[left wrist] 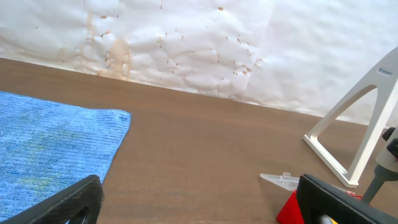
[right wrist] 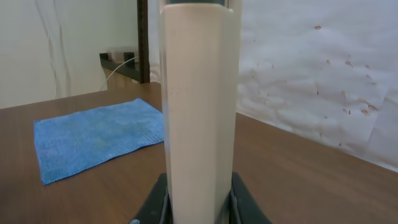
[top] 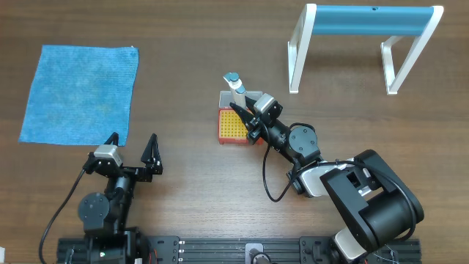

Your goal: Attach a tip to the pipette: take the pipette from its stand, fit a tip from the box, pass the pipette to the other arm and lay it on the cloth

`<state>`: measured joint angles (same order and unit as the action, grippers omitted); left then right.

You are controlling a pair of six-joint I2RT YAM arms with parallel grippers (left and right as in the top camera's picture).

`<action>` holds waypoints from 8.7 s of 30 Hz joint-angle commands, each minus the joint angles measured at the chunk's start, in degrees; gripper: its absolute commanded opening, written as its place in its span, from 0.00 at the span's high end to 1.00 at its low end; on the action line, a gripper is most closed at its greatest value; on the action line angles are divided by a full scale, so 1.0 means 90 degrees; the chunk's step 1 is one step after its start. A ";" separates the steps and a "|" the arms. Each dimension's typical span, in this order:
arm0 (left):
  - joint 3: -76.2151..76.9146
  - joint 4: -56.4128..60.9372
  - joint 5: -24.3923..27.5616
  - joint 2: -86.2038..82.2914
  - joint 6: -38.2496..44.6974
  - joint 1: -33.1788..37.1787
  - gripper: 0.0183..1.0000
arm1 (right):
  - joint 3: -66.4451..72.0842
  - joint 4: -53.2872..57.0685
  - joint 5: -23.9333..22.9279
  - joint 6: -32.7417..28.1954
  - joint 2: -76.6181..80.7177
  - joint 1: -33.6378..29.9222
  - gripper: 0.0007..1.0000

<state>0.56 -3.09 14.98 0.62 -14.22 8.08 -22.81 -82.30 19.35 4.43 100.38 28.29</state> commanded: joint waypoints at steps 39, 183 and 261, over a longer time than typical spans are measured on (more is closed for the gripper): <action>-0.0027 -0.0015 -0.0095 -0.0046 0.0083 0.0017 0.00 | -0.0345 0.0301 -0.0080 0.0117 0.0049 0.0034 0.92; -0.0027 -0.0015 -0.0095 -0.0046 0.0083 0.0017 0.00 | -0.0364 -0.0155 0.0787 0.0102 -0.0690 -0.0121 0.92; 0.0454 0.2800 0.3679 0.1906 -0.8840 0.0017 0.00 | -0.1156 0.6829 0.2127 0.5387 -0.4544 -0.0080 0.92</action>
<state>0.69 19.55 37.54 10.85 -93.01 8.08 -31.68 -20.34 37.50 52.45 59.46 27.44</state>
